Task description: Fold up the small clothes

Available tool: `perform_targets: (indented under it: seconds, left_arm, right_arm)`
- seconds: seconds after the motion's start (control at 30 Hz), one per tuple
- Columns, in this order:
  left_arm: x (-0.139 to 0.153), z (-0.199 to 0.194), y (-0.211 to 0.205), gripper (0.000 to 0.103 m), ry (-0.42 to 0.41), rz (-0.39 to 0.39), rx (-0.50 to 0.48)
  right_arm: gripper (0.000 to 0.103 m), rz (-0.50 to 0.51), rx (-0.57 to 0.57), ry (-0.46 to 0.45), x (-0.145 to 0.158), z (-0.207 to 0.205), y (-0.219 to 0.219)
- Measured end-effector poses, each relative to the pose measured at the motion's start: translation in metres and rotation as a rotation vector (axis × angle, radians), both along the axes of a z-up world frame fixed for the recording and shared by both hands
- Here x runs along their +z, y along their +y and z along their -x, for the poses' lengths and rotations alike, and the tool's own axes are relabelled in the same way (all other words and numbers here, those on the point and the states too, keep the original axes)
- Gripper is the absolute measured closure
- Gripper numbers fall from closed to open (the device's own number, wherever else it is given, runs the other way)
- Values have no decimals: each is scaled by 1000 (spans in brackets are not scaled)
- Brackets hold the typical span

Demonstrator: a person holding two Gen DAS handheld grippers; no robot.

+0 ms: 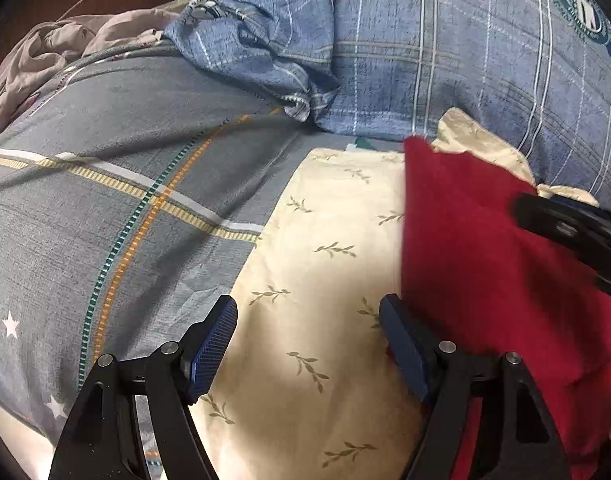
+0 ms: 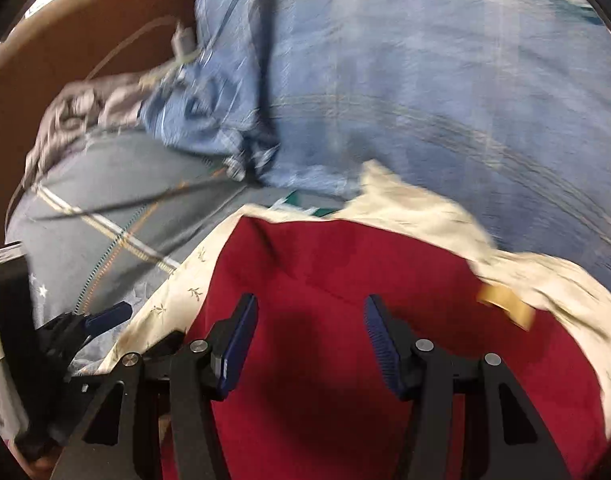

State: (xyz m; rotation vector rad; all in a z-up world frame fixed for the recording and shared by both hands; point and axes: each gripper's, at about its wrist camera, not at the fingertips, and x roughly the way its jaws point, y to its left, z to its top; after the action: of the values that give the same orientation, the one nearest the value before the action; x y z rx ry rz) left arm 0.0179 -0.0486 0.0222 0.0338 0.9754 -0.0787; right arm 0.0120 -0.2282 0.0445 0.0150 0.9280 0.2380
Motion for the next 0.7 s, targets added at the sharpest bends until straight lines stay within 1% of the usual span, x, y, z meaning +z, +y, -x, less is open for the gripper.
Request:
perform_targets:
  seconds: [0.07,0.13,0.2,0.23,0.27,0.3,0.33,0.37,0.4,0.47,0.5,0.53,0.57,0.6,0.63,0.7]
  left_arm:
    - [-3,-4,1,31,19,16,2]
    - [-3,-7,2,31,21,26,0]
    - [-1,-8,1,31,5,14,-3]
    - [0,-9,0,31,-4,6,-2]
    - [1,-9,0,31,-12,-3,0]
    - [2,-8,0,31,-18,-7,3]
    - [2,-8,0,31,-21,-5,8]
    - [2,-8,1,31,-21,1,11]
    - [1,-8,2,31,-17,5,13]
    - [-1,-8,3,31,-10,4,16]
    - [0,-8,4,31,-10,7,19]
    - [1,-8,4,31,-10,11,20]
    - [2,-8,5,31,-12,20,21]
    - [3,-8,5,31,-14,24,21]
    - [3,-8,6,31,-18,26,22]
    - [4,-7,7,31,-22,26,22]
  right_arm:
    - [45,19,22,4,-8,-11,7]
    - [45,40,72,58,-23,-27,11]
    - [44,69,89,105,-39,-30,11]
    - [45,71,99,101,-44,-29,12]
    - [46,76,101,73,-46,-26,12]
    - [52,80,98,55,-46,-24,12]
    - [65,79,101,51,-46,-23,13]
    - [73,79,112,49,-44,-22,15]
    - [79,75,127,53,-40,-21,15]
    - [77,48,128,56,-31,-22,12]
    - [73,28,126,54,-27,-20,6]
    - [60,22,129,50,-24,-20,3]
    - [53,31,133,44,-23,-19,0]
    - [43,49,135,39,-23,-18,-3]
    - [43,67,145,38,-25,-17,-4]
    - [45,94,177,67,-33,-15,-5]
